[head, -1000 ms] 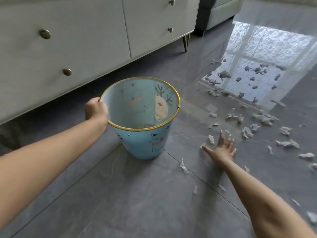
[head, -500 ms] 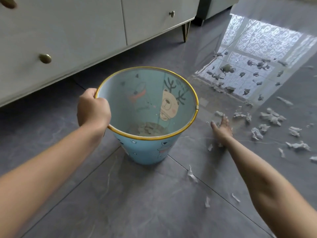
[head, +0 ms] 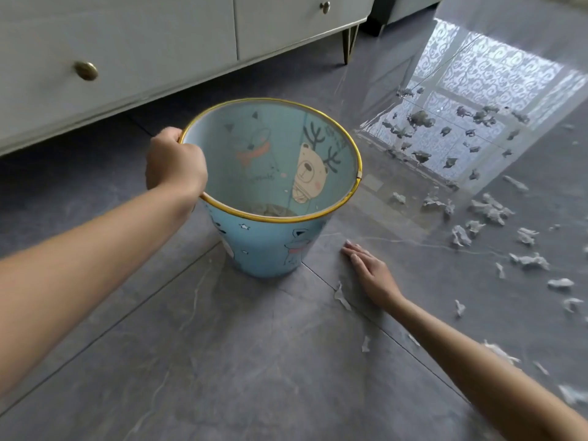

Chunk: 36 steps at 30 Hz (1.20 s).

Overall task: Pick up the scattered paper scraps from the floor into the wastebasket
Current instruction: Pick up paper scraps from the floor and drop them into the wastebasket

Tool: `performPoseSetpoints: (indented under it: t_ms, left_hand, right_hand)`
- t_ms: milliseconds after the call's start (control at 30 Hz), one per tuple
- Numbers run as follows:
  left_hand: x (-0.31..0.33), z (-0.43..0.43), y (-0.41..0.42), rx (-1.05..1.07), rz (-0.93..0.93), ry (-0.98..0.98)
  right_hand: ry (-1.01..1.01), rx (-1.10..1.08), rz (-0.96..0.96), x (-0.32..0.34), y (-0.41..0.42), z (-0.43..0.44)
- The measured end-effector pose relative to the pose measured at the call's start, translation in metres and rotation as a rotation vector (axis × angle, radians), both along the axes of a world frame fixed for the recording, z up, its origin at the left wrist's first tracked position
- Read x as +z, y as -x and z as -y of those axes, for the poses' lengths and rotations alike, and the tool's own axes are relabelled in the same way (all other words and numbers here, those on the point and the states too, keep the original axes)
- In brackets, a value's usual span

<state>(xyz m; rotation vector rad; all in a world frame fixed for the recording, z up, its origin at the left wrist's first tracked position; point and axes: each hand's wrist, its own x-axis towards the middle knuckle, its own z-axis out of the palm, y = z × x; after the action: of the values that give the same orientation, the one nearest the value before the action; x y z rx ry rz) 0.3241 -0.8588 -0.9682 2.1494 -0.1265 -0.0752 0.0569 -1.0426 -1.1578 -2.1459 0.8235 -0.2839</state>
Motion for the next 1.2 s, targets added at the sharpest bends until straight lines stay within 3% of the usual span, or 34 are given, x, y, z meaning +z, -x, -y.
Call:
performPoseSetpoints:
  t_ms: [233, 333, 467, 600, 733, 833, 1067, 1200]
  left_hand:
    - [0.005, -0.003, 0.006, -0.033, -0.014, -0.011]
    - [0.007, -0.004, 0.005, -0.044, -0.017, -0.011]
    - [0.012, -0.006, 0.006, -0.064, -0.020, 0.003]
    - [0.011, -0.008, 0.006, -0.078, -0.024, -0.007]
    - [0.010, -0.007, 0.004, -0.089, -0.030, -0.002]
    - [0.008, -0.006, 0.003, -0.098, -0.026, 0.009]
    - [0.005, -0.004, -0.001, -0.111, -0.030, 0.027]
    - [0.003, -0.002, -0.004, -0.121, -0.020, 0.037]
  right_hand:
    - [-0.100, 0.080, 0.068, 0.015, 0.043, -0.060]
    - [0.052, -0.078, 0.133, 0.030, 0.050, -0.060]
    - [0.252, -0.268, 0.043, 0.025, 0.075, -0.058]
    - [0.349, 0.003, -0.328, 0.000, 0.112, -0.075]
    - [0.414, 0.069, -0.450, -0.006, 0.106, -0.078]
    - [0.470, 0.094, -0.473, -0.001, 0.081, -0.072]
    - [0.874, 0.368, -0.377, 0.010, 0.008, -0.056]
    - [0.869, 0.373, -0.311, 0.010, -0.009, -0.057]
